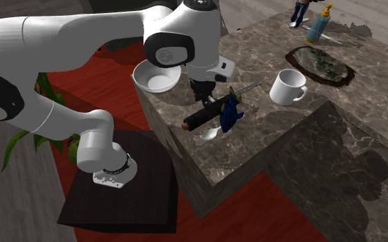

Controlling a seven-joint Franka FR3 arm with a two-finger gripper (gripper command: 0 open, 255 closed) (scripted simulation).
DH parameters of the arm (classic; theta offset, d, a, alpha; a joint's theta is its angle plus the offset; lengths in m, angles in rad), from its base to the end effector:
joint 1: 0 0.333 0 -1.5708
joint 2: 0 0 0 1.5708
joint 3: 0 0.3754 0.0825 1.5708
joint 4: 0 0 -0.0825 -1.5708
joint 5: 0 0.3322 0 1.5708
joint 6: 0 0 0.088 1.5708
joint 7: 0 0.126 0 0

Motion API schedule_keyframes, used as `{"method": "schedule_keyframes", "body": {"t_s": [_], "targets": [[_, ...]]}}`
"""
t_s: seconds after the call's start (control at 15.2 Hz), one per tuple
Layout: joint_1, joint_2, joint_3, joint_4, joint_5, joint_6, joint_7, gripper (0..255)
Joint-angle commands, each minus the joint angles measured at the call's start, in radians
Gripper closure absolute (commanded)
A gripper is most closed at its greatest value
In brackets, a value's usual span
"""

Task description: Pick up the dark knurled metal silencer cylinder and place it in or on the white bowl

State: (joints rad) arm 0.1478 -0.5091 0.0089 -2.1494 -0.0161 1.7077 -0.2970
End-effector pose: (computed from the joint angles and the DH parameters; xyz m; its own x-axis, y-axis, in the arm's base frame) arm 0.3187 0.0495 0.6405 0.8965 0.4392 0.0584 0.4375 -0.8983 0.0392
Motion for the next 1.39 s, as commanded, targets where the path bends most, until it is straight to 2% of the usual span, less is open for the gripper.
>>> {"method": "schedule_keyframes", "body": {"t_s": [0.0, 0.53, 0.99, 1.06, 1.32], "targets": [[0.025, 0.040, 0.005, 0.042, 0.011, 0.008, -0.048, 0], [0.025, 0.037, 0.005, -0.062, 0.011, 0.109, -0.048, 0], [0.025, 0.038, 0.004, -0.062, 0.011, 0.109, -0.048, 0], [0.025, 0.037, 0.004, -0.062, 0.011, 0.109, -0.048, 255], [0.026, 0.035, 0.005, -0.059, 0.011, 0.104, -0.047, 255]]}}
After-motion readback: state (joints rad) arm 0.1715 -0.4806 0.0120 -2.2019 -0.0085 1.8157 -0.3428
